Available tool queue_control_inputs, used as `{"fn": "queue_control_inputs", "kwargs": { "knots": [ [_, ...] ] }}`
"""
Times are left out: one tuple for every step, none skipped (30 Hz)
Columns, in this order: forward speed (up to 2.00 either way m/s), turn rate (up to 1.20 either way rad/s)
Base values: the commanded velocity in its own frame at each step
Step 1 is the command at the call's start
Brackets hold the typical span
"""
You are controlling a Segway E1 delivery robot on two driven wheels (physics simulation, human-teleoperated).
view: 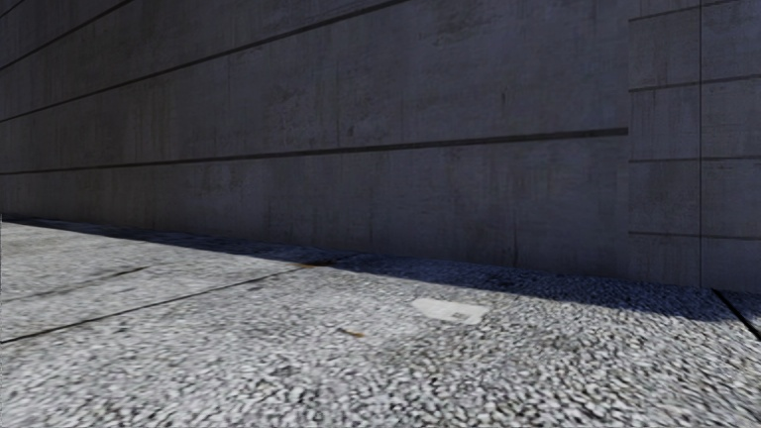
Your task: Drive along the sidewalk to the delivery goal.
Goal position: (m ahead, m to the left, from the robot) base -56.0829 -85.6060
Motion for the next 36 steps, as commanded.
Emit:
{"fn": "queue_control_inputs", "kwargs": {
  "knots": [
    [1.07, -0.96],
    [1.07, -0.96],
    [1.07, -0.96],
    [1.07, -0.96],
    [1.07, -0.96],
    [1.07, -0.96],
    [1.07, -0.96],
    [1.07, -0.96],
    [1.07, -0.96],
    [1.07, -0.96],
    [1.07, -0.96],
    [1.07, -0.96],
    [1.07, -0.96],
    [1.07, -0.96],
    [1.07, -0.96],
    [1.07, -0.96],
    [1.07, -0.96],
    [1.07, -0.96],
    [1.07, -0.96],
    [1.07, -0.96],
    [1.07, -0.96],
    [1.07, -0.96],
    [1.07, -0.96],
    [1.07, -0.96],
    [1.07, -0.96],
    [1.07, -0.96],
    [1.07, -0.96],
    [1.07, -0.96],
    [1.07, -0.96],
    [1.07, -0.96],
    [1.07, -0.96],
    [1.07, -0.96],
    [1.07, -0.96],
    [1.07, -0.96],
    [1.07, -0.96],
    [1.07, -0.96]
  ]
}}
